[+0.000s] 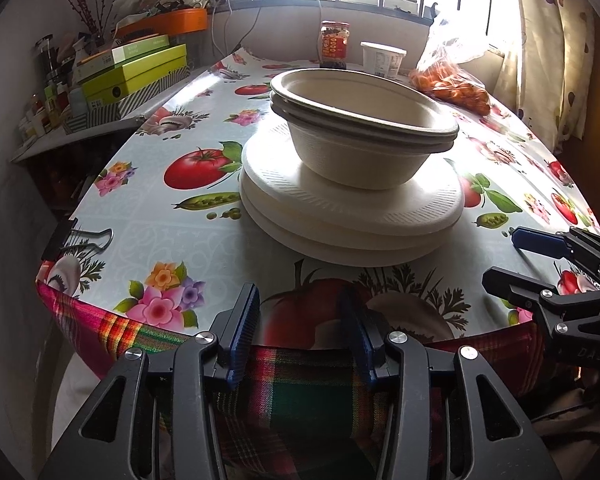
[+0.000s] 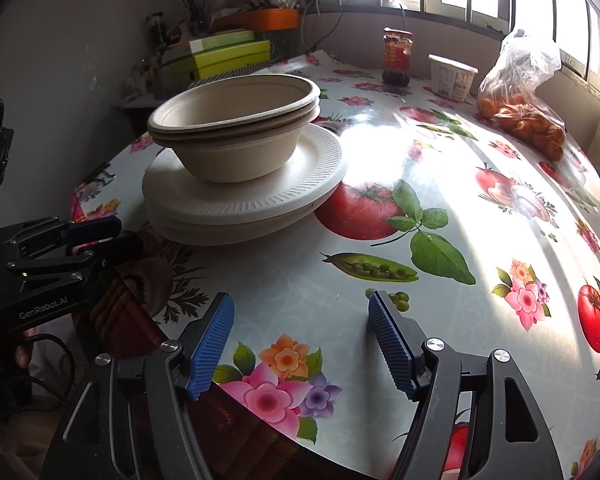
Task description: Organize plates and bowls
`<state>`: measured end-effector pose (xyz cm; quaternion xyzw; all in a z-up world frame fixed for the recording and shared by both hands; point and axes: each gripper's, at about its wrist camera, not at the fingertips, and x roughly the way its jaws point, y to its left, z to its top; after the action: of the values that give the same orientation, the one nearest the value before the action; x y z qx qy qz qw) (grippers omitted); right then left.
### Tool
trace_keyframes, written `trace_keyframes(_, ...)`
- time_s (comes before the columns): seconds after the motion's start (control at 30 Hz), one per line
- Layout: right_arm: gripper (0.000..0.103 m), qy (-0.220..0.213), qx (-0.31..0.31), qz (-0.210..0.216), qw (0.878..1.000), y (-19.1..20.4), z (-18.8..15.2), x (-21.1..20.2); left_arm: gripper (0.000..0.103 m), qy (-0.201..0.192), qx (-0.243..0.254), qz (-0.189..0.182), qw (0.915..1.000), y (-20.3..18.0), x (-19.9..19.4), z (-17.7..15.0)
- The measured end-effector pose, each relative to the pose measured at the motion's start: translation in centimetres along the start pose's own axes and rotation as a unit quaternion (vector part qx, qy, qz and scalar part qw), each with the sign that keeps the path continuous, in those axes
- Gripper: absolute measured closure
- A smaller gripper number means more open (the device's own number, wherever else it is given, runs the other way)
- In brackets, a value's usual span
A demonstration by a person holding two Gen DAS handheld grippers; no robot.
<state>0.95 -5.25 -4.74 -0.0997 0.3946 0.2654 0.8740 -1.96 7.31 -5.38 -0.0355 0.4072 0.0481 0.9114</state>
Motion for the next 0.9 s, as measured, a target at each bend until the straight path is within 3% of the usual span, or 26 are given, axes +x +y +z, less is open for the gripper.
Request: trace_keyframes(0.9,0.03,-0.001,0.002,-0.003,1.0,-0.06,-0.2,-0.2,0.057,0.004,-0.007,0.008,0.9999,-0.19,0.01,-0.03)
